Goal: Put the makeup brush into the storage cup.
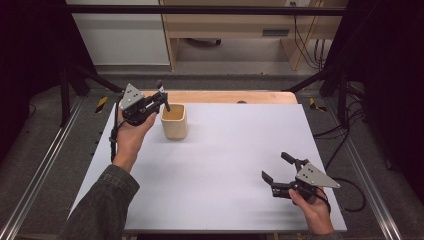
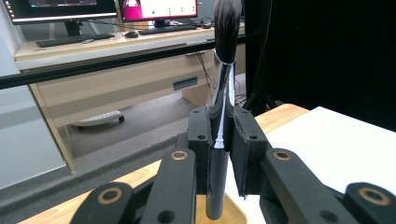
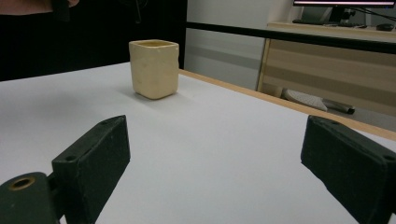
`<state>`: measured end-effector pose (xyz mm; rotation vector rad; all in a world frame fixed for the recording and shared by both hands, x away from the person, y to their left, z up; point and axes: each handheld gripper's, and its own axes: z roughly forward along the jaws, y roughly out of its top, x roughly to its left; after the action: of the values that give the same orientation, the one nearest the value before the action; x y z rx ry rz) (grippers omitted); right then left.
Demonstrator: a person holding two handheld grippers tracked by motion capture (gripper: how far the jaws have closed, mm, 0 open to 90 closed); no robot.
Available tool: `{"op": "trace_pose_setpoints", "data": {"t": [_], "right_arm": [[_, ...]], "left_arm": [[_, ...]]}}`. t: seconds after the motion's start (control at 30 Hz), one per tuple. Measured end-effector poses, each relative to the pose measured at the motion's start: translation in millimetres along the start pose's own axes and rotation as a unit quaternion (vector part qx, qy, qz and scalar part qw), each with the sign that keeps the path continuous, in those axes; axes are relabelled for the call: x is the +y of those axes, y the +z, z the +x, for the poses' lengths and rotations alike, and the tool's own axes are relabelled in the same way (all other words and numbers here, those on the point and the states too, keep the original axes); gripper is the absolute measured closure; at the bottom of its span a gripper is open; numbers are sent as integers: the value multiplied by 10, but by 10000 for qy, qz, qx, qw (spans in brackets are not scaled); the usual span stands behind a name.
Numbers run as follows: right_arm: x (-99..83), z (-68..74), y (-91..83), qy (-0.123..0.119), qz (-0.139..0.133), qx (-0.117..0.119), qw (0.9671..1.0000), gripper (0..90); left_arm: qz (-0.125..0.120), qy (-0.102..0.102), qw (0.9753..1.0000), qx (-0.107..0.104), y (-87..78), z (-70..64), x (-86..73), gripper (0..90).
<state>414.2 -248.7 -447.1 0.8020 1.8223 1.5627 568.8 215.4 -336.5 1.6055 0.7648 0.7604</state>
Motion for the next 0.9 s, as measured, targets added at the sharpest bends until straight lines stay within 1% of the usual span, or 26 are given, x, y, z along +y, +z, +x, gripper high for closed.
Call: {"op": "trace_pose_setpoints", "data": {"t": [0.13,0.23,0.37,0.5,0.63,0.8,0.9], "right_arm": [[-1,14,7,-21,37,10,10000,85],[-6,19,9,-36,51,8,10000,84],[-5,23,8,-57,56,15,10000,85],[0,31,3,-28,27,26,10000,90],[1,35,7,-66,36,41,10000,90],[-1,34,4,-50,40,28,10000,91],[-1,34,6,-39,42,25,10000,92]], "left_arm": [[-34,-51,10000,29,30,17,-7,789],[-33,-32,10000,38,58,13,-18,789],[-55,-56,10000,53,83,23,-28,789],[-83,-137,9999,59,115,38,-55,789],[-51,-111,9999,84,145,40,-77,789],[-68,-105,9999,94,160,39,-85,789],[-32,-106,9999,104,160,48,-104,789]]}}
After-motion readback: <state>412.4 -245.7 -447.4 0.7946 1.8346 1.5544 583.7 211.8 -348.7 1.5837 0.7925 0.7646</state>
